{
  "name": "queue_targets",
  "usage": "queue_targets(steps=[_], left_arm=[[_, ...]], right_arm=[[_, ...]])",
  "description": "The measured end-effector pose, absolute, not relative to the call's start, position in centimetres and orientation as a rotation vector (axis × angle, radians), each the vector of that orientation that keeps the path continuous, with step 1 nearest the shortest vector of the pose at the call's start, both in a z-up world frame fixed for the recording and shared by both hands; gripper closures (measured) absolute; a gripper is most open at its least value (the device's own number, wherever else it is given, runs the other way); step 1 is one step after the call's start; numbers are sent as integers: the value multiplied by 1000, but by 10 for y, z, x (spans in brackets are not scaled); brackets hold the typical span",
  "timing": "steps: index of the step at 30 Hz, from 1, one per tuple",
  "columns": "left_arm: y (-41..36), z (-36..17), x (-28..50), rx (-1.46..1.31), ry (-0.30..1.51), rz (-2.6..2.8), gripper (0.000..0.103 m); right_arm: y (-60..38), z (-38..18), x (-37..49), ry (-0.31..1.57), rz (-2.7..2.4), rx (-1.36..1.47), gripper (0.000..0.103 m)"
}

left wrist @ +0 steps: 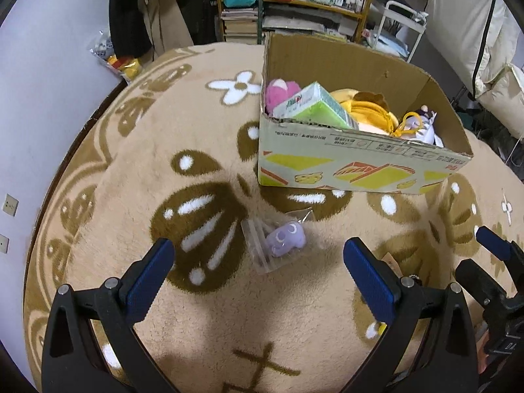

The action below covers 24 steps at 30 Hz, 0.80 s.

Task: Organize soft objects
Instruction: 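Move both tools back from the box toward the bagged toy and penguin plush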

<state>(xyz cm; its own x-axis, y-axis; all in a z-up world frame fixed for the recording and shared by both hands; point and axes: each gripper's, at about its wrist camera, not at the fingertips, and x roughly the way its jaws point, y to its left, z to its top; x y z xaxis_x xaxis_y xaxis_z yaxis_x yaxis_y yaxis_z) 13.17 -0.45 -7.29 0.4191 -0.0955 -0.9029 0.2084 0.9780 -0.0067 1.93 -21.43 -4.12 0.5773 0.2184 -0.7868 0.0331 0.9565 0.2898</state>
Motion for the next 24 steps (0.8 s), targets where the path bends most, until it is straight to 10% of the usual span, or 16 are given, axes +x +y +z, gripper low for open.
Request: queue_targets(steps=[24], left_arm=[[-27, -131, 168, 99, 1340, -249, 1]], right_arm=[[-189, -100, 30, 1251, 200, 290, 9]])
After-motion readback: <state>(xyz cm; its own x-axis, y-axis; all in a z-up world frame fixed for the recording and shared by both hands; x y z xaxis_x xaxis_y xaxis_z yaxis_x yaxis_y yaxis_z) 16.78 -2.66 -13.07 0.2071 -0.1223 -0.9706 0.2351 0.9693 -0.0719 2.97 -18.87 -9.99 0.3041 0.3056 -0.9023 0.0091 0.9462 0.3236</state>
